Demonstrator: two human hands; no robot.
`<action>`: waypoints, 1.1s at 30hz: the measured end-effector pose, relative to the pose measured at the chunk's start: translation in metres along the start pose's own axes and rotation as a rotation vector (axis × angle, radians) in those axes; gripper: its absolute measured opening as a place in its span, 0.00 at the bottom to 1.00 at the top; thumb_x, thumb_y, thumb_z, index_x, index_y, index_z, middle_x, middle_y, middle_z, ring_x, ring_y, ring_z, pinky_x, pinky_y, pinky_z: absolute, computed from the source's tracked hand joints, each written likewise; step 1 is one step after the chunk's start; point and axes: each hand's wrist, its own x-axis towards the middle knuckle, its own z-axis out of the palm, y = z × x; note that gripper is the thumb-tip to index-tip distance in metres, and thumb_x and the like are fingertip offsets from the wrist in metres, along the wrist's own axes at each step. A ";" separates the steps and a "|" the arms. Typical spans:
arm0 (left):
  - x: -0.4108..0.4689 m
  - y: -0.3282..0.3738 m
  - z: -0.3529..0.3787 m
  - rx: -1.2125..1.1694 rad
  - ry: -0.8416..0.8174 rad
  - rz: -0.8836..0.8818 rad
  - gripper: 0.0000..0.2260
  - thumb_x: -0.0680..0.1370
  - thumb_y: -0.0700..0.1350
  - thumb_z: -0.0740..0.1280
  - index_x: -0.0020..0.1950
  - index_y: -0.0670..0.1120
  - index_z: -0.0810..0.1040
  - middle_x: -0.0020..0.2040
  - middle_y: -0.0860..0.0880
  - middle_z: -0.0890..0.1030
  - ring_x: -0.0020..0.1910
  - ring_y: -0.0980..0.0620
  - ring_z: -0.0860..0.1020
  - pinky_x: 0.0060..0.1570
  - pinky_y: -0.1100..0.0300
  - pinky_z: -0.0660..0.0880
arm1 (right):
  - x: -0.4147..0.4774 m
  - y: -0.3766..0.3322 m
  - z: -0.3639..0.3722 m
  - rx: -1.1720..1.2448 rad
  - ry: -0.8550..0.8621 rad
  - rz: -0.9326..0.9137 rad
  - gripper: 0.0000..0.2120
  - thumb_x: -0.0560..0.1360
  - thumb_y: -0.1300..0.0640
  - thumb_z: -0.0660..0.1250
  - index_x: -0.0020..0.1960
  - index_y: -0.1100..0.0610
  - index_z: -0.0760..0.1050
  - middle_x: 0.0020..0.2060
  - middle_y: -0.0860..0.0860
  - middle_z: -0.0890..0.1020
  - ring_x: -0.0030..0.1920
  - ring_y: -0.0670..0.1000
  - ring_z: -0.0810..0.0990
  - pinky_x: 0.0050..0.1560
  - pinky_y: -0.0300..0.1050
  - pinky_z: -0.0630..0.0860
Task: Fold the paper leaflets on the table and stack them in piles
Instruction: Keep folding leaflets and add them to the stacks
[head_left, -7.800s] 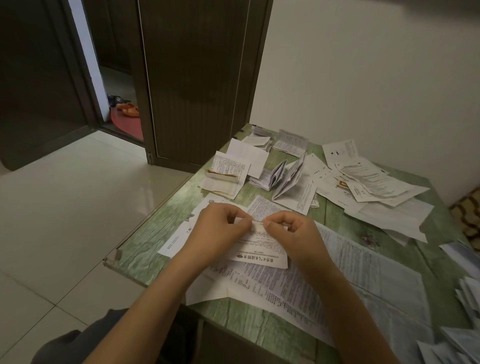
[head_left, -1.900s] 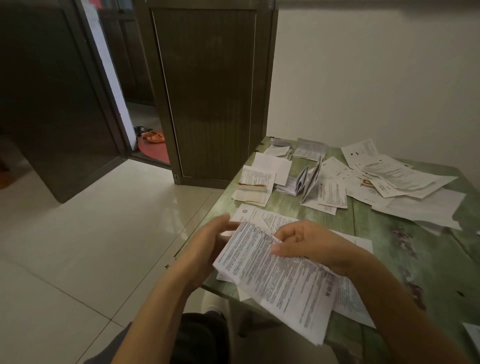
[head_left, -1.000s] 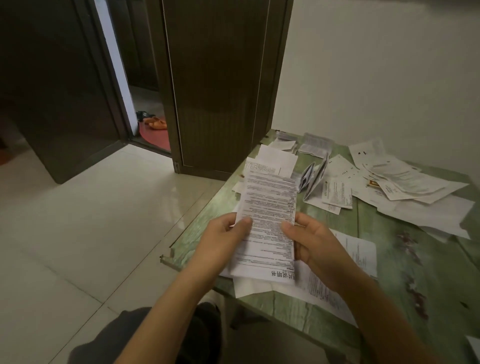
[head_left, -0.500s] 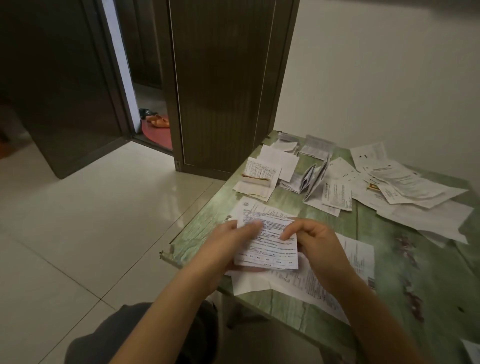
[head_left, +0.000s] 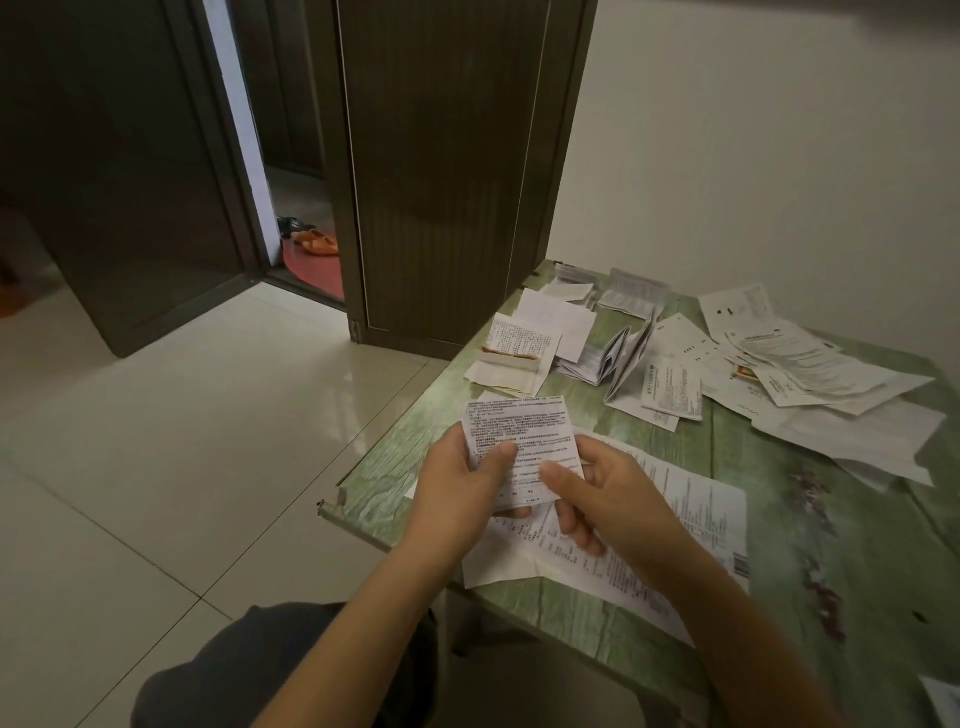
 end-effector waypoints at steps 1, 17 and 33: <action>0.000 -0.001 0.000 0.002 0.001 0.009 0.08 0.78 0.37 0.63 0.49 0.50 0.76 0.45 0.53 0.83 0.38 0.57 0.83 0.30 0.63 0.78 | 0.000 -0.001 -0.001 0.005 0.006 -0.008 0.08 0.77 0.56 0.64 0.56 0.51 0.75 0.24 0.52 0.76 0.21 0.47 0.70 0.20 0.38 0.65; 0.007 -0.006 0.003 0.021 0.243 0.023 0.11 0.78 0.46 0.64 0.38 0.43 0.78 0.33 0.49 0.82 0.33 0.52 0.81 0.31 0.62 0.76 | 0.001 0.000 -0.010 0.311 -0.065 0.073 0.19 0.77 0.54 0.58 0.53 0.72 0.72 0.23 0.53 0.72 0.22 0.47 0.68 0.22 0.36 0.65; 0.006 -0.001 -0.007 0.212 -0.032 -0.065 0.20 0.78 0.49 0.63 0.45 0.31 0.78 0.40 0.37 0.81 0.35 0.47 0.76 0.37 0.60 0.72 | -0.001 -0.008 -0.013 -0.021 0.060 0.027 0.15 0.66 0.48 0.67 0.33 0.61 0.72 0.19 0.50 0.70 0.19 0.45 0.63 0.21 0.33 0.62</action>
